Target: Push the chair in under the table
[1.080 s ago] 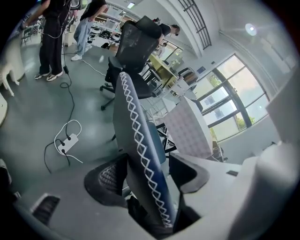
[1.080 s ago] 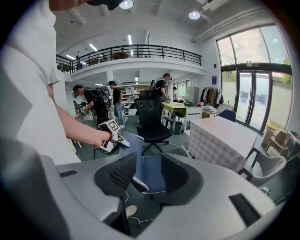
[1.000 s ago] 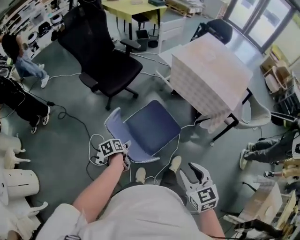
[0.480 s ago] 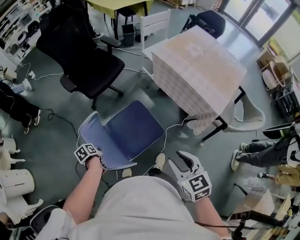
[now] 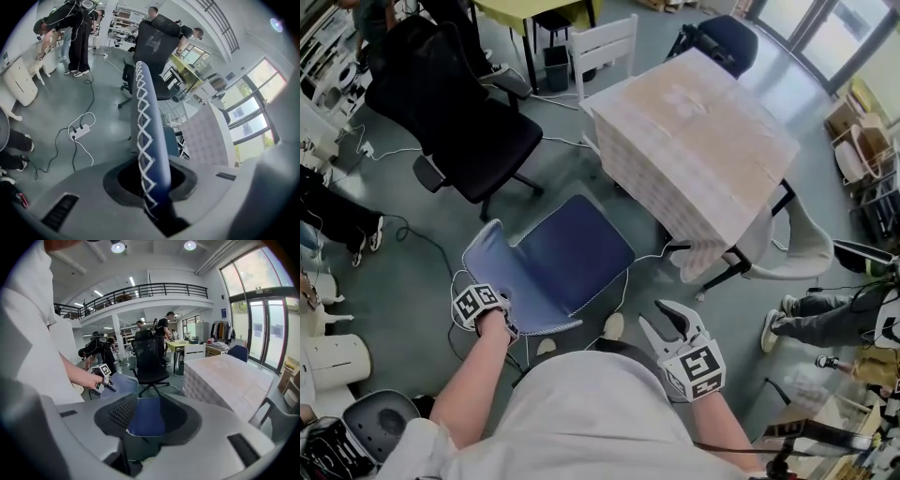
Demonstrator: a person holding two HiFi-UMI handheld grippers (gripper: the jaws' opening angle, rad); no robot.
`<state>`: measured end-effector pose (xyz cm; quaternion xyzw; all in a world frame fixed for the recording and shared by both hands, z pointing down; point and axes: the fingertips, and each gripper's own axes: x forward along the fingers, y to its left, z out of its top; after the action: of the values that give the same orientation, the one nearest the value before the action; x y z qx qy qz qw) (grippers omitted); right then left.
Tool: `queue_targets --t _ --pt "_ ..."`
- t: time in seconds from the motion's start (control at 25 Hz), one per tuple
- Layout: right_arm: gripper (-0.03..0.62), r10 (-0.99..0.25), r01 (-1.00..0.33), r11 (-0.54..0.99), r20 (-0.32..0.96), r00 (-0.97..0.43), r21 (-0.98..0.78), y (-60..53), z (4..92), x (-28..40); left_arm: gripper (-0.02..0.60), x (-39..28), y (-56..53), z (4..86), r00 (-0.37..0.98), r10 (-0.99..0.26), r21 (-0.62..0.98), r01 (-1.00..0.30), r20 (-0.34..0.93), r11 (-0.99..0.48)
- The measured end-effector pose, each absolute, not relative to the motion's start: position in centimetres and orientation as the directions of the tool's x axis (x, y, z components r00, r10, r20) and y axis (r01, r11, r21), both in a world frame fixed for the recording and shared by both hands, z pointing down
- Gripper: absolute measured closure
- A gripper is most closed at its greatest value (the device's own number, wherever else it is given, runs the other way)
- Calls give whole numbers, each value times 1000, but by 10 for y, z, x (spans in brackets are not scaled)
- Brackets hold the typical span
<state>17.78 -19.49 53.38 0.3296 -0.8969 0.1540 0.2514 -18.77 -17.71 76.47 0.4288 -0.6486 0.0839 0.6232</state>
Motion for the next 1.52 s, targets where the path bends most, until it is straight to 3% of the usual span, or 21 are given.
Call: queue_targets --t 0.76,1.52 --pt "434 -565 -721 685 548 -617 -106 -250 535 281 502 -69 -307 756 176 -482 474 -633 858 612" --pt "434 -606 -787 603 565 -559 -132 -253 543 324 497 12 -388 756 232 -488 519 -601 841 608"
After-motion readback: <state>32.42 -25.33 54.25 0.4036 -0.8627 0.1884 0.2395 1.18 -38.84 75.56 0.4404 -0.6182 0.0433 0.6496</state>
